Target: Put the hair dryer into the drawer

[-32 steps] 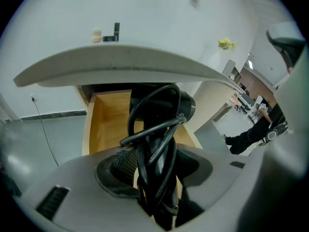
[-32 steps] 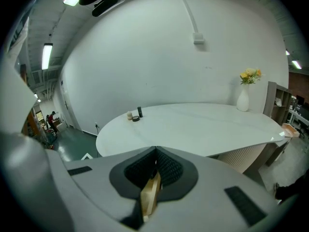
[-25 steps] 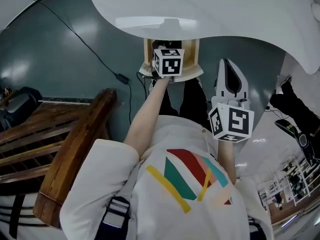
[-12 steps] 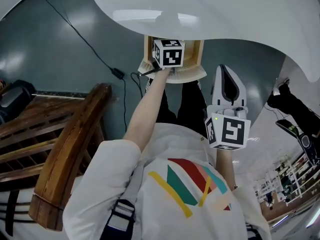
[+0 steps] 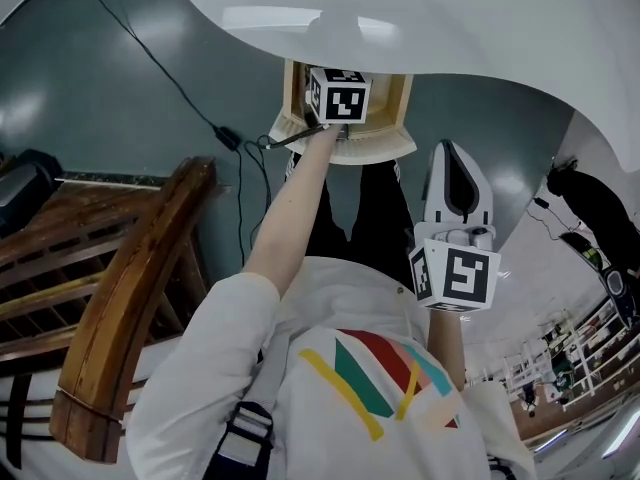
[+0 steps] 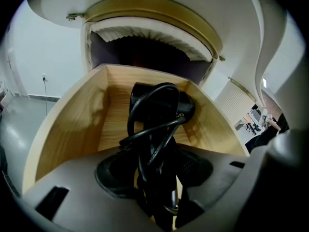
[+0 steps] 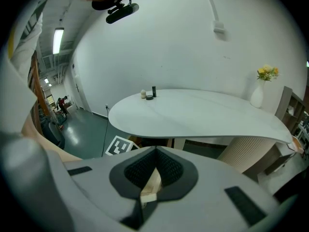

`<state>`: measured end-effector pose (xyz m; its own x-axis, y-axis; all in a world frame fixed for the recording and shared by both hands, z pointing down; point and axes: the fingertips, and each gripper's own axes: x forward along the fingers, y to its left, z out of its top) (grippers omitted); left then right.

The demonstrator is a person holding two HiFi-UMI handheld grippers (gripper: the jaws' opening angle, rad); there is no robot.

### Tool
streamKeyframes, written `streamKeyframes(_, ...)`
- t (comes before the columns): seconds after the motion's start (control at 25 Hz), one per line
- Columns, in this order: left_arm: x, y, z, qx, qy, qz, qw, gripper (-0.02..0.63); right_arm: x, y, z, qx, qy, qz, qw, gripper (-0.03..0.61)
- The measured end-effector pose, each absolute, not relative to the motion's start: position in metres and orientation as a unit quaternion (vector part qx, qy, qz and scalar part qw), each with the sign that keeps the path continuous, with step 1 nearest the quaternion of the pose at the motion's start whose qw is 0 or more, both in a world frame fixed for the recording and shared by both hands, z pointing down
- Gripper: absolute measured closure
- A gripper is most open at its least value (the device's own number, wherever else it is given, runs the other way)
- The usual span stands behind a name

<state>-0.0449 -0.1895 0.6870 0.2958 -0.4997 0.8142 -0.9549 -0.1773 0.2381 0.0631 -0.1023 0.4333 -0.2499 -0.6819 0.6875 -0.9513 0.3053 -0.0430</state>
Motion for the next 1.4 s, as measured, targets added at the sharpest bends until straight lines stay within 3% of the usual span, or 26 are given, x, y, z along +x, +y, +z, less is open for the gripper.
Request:
streamKeyframes(0.8, -0.045, -0.189, 0.706, 0.694, -0.512, 0.305, 0.403, 0.403, 0.065, -0.1, 0.422, 0.54, -0.765, 0.23, 0.265, 0.566)
streamKeyframes(0.96, -0.049, -0.192, 0.705, 0.692, -0.524, 0.306, 0.391, 0.339, 0.065, -0.103, 0.423, 0.541, -0.765, 0.23, 0.265, 0.566)
streamKeyframes(1.4, -0.047, -0.186, 0.683, 0.706, -0.521, 0.291, 0.381, 0.286, 0.057, -0.106, 0.4, 0.543, -0.776, 0.207, 0.244, 0.566)
